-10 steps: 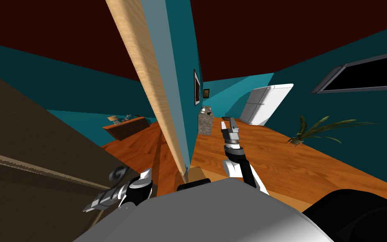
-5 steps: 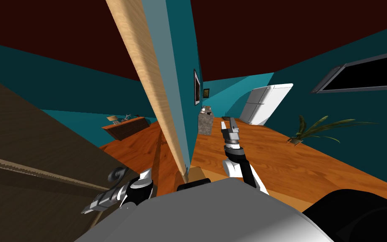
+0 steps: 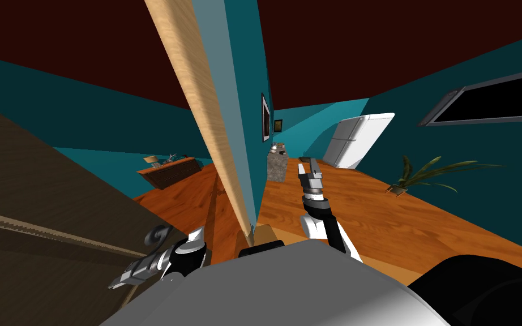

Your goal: Push the door open

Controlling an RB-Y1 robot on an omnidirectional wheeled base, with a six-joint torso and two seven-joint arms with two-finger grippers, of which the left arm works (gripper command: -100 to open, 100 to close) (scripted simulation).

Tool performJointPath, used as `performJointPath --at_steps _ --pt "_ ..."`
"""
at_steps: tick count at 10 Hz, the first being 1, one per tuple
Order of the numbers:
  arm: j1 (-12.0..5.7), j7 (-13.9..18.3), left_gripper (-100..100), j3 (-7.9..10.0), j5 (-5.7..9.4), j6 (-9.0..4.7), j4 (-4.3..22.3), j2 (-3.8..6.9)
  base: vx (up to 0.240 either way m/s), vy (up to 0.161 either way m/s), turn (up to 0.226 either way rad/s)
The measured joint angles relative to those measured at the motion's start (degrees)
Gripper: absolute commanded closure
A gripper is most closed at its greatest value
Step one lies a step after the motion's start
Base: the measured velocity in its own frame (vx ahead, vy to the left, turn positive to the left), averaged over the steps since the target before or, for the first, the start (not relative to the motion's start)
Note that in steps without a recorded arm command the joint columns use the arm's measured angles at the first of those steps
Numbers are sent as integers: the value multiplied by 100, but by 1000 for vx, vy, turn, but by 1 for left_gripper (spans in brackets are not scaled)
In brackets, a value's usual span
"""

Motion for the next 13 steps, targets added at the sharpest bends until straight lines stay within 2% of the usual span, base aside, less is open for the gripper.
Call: performJointPath --at_steps 3,5,8,13 --pt "-2 6 100 -3 -2 -15 25 10 0 0 1" --pt "3 -32 100 67 30 5 -99 -51 -17 51 -123" --pt "-9 -62 100 169 68 -93 -3 24 -2 27 -12" --pt "-10 -69 100 186 75 -95 -27 30 0 1 -1"
